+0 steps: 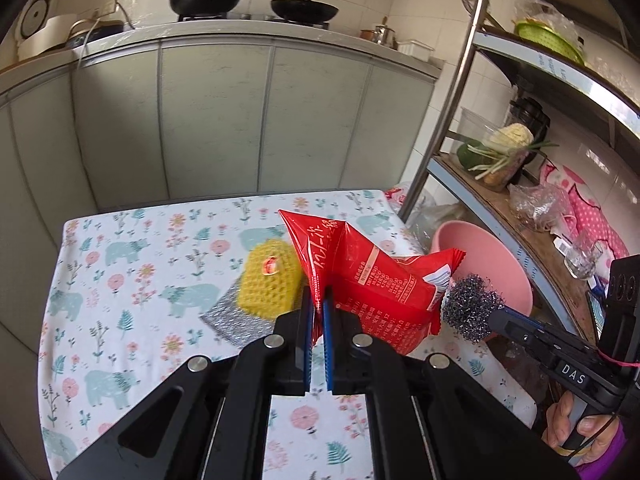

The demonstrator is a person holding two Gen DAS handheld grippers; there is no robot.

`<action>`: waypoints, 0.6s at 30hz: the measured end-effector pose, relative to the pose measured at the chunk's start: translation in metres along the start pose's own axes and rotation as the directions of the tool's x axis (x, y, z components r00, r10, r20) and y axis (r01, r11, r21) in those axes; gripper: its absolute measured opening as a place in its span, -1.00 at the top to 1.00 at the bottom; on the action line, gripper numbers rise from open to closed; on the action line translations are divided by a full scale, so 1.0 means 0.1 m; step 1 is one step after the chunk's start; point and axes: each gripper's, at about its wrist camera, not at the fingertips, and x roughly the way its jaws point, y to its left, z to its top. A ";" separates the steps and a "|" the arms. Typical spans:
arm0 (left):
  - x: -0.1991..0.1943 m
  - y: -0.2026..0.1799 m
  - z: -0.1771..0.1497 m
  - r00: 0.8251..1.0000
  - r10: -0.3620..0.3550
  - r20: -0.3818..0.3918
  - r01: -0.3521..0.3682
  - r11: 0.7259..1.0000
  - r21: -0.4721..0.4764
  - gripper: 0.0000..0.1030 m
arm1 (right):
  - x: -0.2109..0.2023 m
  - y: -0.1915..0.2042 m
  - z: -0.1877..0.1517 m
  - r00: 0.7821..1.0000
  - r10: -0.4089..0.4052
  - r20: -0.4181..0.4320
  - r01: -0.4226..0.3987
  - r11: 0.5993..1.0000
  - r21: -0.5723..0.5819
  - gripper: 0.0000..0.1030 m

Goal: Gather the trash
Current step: 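Carry red snack bag and steel wool into the pink bucket and open both tools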

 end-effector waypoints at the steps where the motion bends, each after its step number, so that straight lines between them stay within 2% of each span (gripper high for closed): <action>1: 0.03 -0.07 0.02 1.000 -0.004 -0.002 0.005 1.000 0.012 0.93 | -0.03 -0.04 0.01 1.000 -0.007 0.006 0.007 1.000 0.006 0.77; 18: 0.51 -1.05 0.26 0.998 -0.061 -0.015 0.063 0.980 0.187 0.93 | -0.38 -0.67 0.11 0.989 -0.118 0.087 0.109 0.988 0.106 0.77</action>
